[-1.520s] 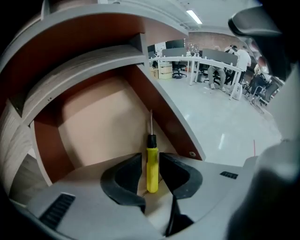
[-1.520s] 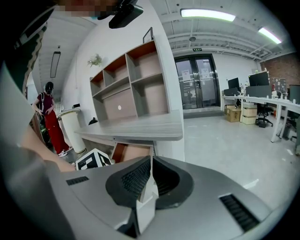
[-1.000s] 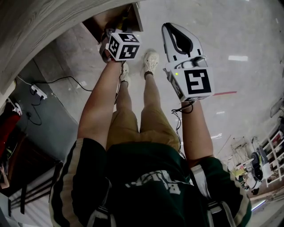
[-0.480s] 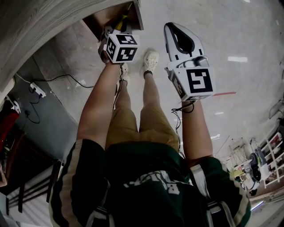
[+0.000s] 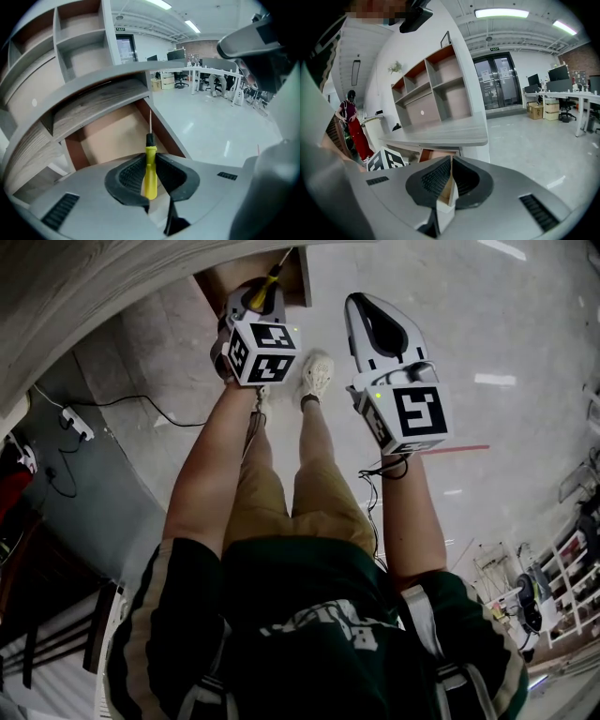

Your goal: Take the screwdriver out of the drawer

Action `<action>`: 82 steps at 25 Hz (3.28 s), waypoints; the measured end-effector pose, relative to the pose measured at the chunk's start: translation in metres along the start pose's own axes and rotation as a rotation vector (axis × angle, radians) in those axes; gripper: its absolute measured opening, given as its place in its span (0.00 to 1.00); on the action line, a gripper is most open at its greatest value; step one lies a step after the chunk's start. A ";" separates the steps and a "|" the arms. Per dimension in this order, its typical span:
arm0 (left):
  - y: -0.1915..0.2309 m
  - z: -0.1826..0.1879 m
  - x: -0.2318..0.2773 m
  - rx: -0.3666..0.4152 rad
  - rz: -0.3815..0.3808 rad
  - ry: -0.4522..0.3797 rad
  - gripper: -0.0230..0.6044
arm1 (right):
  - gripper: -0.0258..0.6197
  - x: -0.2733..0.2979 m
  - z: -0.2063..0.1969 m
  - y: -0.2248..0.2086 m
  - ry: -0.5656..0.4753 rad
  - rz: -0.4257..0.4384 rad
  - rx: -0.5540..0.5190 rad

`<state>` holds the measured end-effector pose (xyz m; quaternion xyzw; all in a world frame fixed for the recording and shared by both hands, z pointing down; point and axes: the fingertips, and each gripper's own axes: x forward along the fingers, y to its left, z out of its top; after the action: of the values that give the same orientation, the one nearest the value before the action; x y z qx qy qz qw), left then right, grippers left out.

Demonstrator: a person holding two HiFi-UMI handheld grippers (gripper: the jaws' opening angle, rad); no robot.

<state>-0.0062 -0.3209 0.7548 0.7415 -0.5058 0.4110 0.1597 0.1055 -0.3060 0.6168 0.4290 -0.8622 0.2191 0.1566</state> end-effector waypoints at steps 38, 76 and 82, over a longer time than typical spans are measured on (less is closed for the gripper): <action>0.071 0.161 -0.359 -0.120 0.050 -0.408 0.17 | 0.10 -0.147 0.217 0.144 -0.194 -0.008 -0.235; 0.204 0.115 -0.530 -0.132 0.124 -0.651 0.17 | 0.10 -0.161 0.291 0.334 -0.369 -0.046 -0.382; 0.209 0.112 -0.531 -0.137 0.128 -0.650 0.17 | 0.10 -0.161 0.292 0.335 -0.353 -0.044 -0.385</action>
<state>-0.2198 -0.1566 0.2392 0.7880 -0.6021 0.1275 0.0136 -0.0956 -0.1681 0.2125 0.4416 -0.8924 -0.0308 0.0873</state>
